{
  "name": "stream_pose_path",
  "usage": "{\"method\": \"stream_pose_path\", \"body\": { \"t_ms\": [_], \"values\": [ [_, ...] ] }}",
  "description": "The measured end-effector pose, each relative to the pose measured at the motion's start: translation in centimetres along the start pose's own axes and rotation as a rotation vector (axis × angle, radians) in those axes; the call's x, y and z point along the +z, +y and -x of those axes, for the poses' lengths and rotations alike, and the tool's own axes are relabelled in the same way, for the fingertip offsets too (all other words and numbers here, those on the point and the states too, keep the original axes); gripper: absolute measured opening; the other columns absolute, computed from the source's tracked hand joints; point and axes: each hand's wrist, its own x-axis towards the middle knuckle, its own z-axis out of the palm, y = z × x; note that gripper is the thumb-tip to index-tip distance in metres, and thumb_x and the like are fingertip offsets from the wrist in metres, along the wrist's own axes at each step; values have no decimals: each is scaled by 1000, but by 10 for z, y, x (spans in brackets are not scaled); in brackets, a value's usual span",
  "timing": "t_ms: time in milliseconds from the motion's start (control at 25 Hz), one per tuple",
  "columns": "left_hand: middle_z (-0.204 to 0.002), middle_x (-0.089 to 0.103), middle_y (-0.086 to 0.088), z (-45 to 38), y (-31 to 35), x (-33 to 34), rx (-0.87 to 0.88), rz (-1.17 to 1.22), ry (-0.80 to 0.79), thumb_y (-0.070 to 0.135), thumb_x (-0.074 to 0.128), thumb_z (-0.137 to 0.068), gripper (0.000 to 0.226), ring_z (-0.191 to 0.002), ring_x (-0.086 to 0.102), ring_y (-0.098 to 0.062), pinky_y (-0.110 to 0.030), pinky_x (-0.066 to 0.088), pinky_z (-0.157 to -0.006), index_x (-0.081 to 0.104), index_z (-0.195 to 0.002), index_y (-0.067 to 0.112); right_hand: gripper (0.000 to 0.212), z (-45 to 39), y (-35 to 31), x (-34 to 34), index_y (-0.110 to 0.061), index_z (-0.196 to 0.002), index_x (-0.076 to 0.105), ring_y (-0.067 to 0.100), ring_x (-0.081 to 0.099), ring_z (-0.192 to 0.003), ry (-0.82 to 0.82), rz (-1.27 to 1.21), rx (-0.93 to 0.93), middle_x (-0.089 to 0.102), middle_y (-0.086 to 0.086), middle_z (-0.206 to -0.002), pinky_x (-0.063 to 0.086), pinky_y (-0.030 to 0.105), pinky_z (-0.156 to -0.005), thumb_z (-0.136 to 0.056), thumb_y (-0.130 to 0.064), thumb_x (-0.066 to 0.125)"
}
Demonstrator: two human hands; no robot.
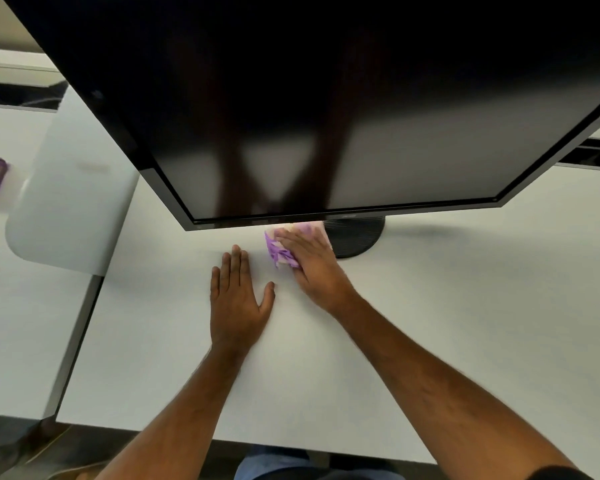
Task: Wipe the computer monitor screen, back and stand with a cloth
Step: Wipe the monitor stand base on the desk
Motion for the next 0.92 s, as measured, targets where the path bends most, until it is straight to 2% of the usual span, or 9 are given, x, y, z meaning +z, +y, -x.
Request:
{"method": "stream_pose_path", "body": {
  "t_ms": [120, 240, 320, 480, 600, 680, 760, 800, 920],
  "values": [
    [-176, 3, -2, 1, 1, 0, 7, 14, 17, 58, 32, -103, 83, -163, -3, -18, -42, 6, -132, 8, -168, 13, 47, 38, 38, -23, -7, -142, 58, 25, 46, -143, 240, 83, 22, 53, 8, -151, 20, 52, -125, -94, -7, 57],
    [-176, 2, -2, 2, 0, 1, 8, 10, 15, 56, 34, -103, 83, -163, -3, -18, -43, 6, -132, 8, -168, 12, 51, 61, 70, -25, -6, -149, 51, 29, 37, -149, 289, 149, 154, 47, 12, -157, 22, 59, -123, -98, -12, 53],
    [-176, 3, -2, 2, 0, 1, 3, 7, 19, 56, 35, -103, 83, -163, -3, -18, -43, 6, -132, 8, -168, 12, 53, 58, 70, -12, -6, -150, 49, 28, 31, -151, 258, 135, 192, 44, 12, -158, 18, 53, -126, -98, -14, 52],
    [-176, 4, -3, 0, 1, 1, 5, 8, 19, 57, 36, -102, 84, -163, -1, -19, -43, 7, -132, 8, -168, 13, 53, 20, 16, 19, -3, -147, 52, 17, 24, -152, 188, 80, 103, 48, 14, -155, 5, 31, -128, -94, -11, 53],
    [-176, 2, -1, -1, 1, 2, -4, -1, 1, 63, 30, -102, 85, -162, -3, -18, -42, 5, -132, 7, -168, 15, 53, 0, -17, 20, -13, -157, 39, 12, 5, -155, 24, -118, 150, 35, 9, -164, 2, 32, -128, -105, -14, 51],
    [-176, 2, -1, 0, 0, 2, -3, 4, 7, 63, 30, -102, 85, -162, -3, -17, -41, 5, -132, 8, -168, 15, 53, 0, -19, 7, -21, -158, 37, 20, 17, -156, 3, -213, 165, 34, 7, -165, 15, 36, -126, -107, -17, 52],
    [-176, 4, -2, 1, 0, 2, 1, 12, 23, 59, 34, -103, 84, -163, -2, -18, -42, 6, -132, 9, -168, 14, 49, 9, -4, -15, -13, -152, 48, 27, 39, -146, 168, -199, 172, 49, 12, -154, 29, 43, -124, -103, -11, 55],
    [-176, 5, -2, 1, 0, 2, 5, 12, 32, 58, 36, -103, 83, -163, -1, -18, -43, 7, -132, 10, -168, 13, 47, 16, 12, -22, -8, -148, 52, 28, 44, -143, 236, -120, 140, 53, 13, -150, 32, 47, -122, -101, -10, 54],
    [-176, 5, -3, 2, 0, 2, 5, 11, 42, 56, 36, -103, 82, -163, -1, -18, -43, 7, -132, 11, -168, 12, 48, 35, 50, -26, -4, -146, 54, 27, 42, -147, 239, 92, 53, 52, 11, -153, 31, 50, -122, -101, -19, 50]
  ]
}}
